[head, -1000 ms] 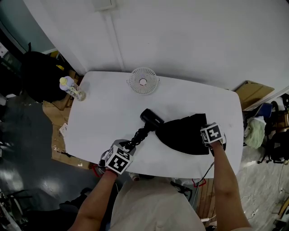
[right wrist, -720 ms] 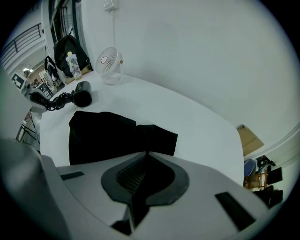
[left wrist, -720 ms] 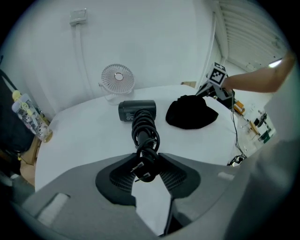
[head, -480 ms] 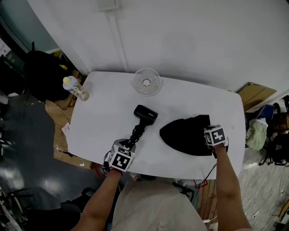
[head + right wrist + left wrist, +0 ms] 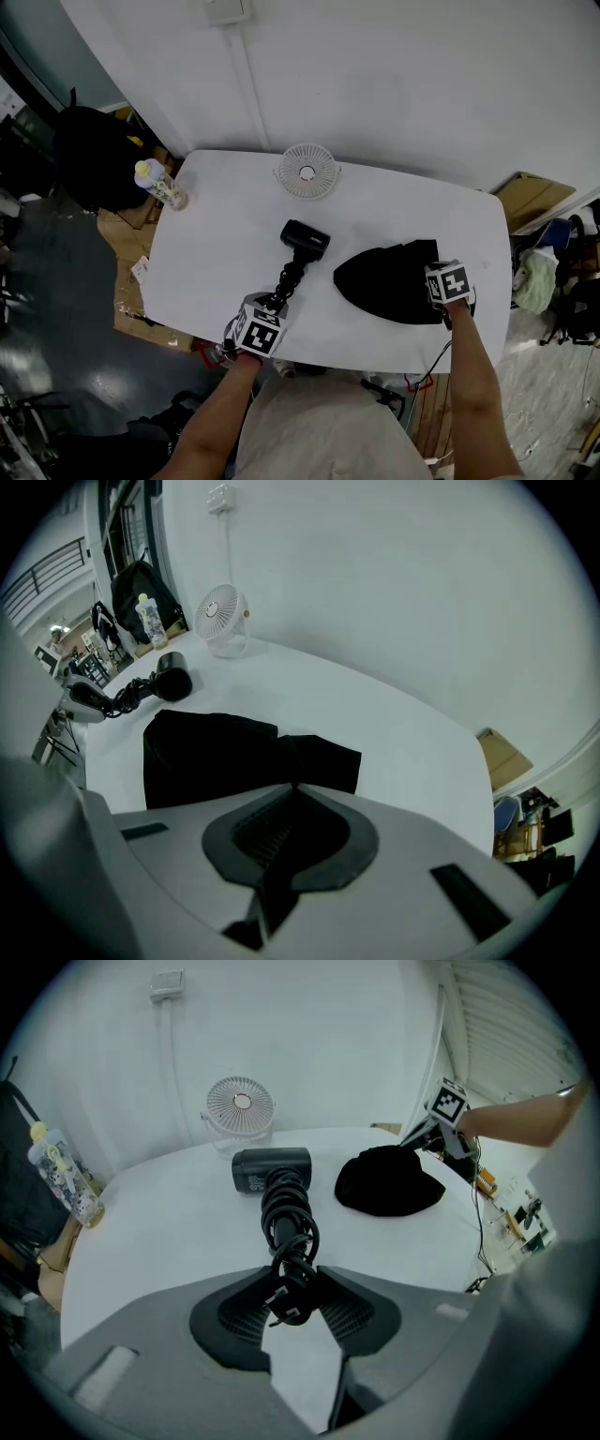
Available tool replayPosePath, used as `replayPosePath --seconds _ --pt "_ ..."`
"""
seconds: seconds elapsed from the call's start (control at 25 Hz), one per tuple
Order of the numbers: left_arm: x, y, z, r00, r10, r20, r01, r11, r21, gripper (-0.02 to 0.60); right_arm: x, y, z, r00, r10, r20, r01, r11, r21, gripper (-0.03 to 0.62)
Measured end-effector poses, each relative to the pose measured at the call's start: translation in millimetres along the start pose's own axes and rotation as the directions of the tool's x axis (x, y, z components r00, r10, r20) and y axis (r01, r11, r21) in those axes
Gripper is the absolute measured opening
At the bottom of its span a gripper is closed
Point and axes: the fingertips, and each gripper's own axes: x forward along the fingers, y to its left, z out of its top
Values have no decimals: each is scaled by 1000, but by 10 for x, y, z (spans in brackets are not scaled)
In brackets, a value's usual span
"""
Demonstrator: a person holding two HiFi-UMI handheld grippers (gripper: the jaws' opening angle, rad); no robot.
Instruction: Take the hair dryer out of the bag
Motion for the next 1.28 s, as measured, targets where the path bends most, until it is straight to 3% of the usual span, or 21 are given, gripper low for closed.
replayPosePath --seconds 0.48,0.6,0.68,0.72,0.96,1.28 --pt "208 -13 -171 1000 18 -2 -18 1000 -24 147 -13 15 17 1000 0 5 0 1000 -3 25" --pt "206 -12 -139 999 36 31 -35 999 -8 157 -30 14 31 1000 2 10 -2 1000 2 25" --pt "183 -2 -99 997 47 55 -47 999 1 235 -30 13 37 1000 3 13 -3 1000 5 25" --pt "160 0 -76 997 50 67 -50 999 0 246 -33 14 40 1000 3 15 -3 1000 5 25" --pt "-91 12 177 987 41 157 -37 999 -29 255 -50 16 69 999 4 32 -5 1000 14 25" --pt "-319 -68 499 964 -20 265 51 992 -112 255 -74 20 62 999 1 35 -2 1000 23 25"
